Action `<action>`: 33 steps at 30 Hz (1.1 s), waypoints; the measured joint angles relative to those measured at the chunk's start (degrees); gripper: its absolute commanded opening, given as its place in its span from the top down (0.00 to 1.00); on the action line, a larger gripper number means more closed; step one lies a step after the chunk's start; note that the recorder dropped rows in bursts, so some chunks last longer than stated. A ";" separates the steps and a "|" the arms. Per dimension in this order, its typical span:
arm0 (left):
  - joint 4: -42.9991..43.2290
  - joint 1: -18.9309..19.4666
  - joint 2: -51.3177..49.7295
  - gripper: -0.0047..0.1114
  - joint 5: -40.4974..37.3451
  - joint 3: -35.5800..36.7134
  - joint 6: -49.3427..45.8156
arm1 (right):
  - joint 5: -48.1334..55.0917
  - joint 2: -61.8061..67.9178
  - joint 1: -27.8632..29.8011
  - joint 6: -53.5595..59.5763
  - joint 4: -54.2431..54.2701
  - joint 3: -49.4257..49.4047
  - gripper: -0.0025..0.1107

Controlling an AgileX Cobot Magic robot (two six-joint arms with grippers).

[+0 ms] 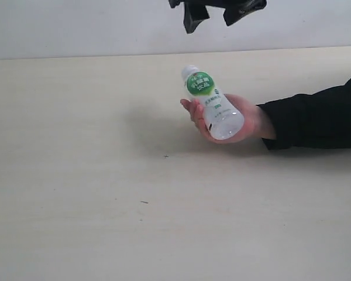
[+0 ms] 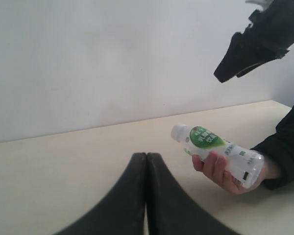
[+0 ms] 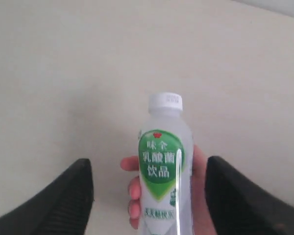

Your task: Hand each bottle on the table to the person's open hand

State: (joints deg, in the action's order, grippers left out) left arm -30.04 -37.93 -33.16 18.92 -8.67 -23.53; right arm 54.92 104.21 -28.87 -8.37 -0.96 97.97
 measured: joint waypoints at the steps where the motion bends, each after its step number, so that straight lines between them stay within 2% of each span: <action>1: 0.00 0.00 0.00 0.96 0.00 0.00 0.00 | 0.12 -1.24 0.00 0.21 0.00 0.00 0.76; 3: 0.00 0.00 0.00 0.96 0.00 0.00 0.00 | 0.12 -3.27 0.00 0.21 0.00 0.00 0.98; 11: 0.00 0.00 0.00 0.96 0.00 0.00 0.00 | 3.65 -5.98 0.00 3.16 0.00 0.00 0.98; 15: 0.00 0.00 0.00 0.96 0.00 0.00 0.00 | 2.16 -5.92 0.00 3.30 0.13 0.00 0.98; 21: 0.00 0.00 0.00 0.96 0.00 0.00 0.00 | -3.80 -7.28 -0.88 7.83 5.91 -2.02 0.98; 27: 0.00 0.00 0.00 0.96 0.00 0.00 0.00 | -11.82 -11.70 -2.23 11.26 7.68 -10.89 0.98; 33: 0.00 0.00 0.00 0.96 0.00 0.00 0.00 | -24.13 -19.07 -2.27 13.03 7.68 -24.74 0.98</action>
State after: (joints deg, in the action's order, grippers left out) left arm -30.04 -37.93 -33.16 18.92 -8.67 -23.53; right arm 30.78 85.14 -31.14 4.66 6.73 73.22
